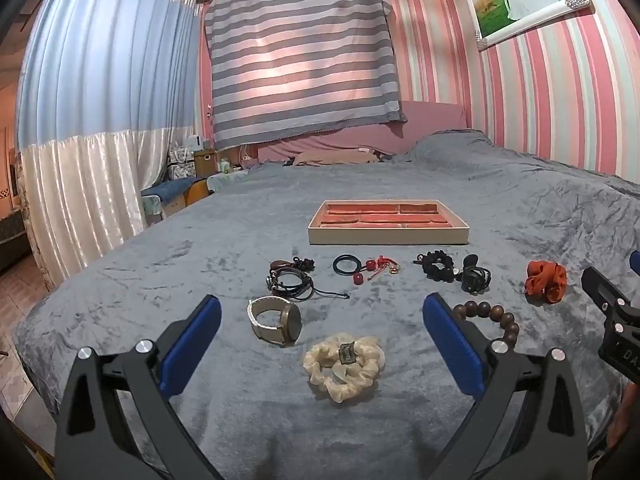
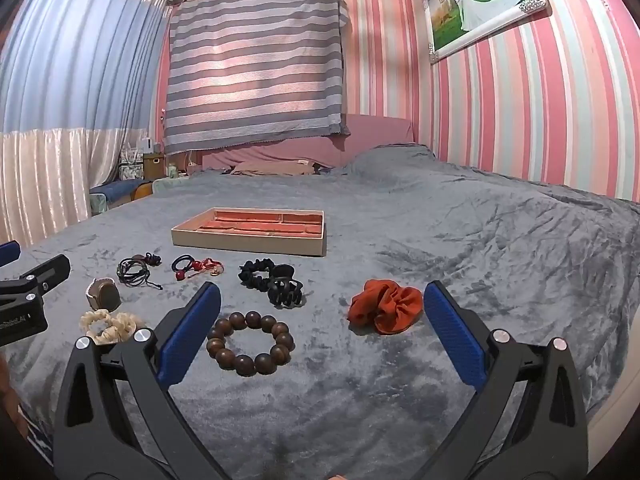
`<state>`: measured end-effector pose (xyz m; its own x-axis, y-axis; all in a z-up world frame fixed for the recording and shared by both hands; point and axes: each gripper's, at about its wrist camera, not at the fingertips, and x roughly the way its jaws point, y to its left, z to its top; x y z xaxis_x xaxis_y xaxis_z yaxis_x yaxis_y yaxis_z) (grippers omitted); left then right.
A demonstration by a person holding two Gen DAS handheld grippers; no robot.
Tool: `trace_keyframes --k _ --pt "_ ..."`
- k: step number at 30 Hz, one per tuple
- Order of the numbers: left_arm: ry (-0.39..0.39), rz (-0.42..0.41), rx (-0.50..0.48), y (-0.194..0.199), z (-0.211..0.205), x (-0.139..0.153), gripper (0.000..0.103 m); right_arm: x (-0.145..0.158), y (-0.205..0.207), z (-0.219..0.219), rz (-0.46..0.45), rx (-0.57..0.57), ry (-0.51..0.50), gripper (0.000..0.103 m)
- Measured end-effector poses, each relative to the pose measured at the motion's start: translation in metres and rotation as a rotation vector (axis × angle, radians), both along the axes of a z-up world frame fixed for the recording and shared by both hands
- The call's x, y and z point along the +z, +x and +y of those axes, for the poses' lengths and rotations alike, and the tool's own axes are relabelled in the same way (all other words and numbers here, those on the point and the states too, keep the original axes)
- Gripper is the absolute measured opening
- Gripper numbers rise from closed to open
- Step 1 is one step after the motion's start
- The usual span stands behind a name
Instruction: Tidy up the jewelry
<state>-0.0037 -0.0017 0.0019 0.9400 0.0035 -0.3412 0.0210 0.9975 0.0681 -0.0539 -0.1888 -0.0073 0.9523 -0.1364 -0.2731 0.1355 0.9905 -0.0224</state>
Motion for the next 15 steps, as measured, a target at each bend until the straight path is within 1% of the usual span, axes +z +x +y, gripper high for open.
trace_keyframes --k 15 --pt "0.004 -0.003 -0.001 0.0011 -0.0014 -0.0006 0.099 -0.0027 0.0027 -0.0012 0.003 -0.004 -0.002 0.099"
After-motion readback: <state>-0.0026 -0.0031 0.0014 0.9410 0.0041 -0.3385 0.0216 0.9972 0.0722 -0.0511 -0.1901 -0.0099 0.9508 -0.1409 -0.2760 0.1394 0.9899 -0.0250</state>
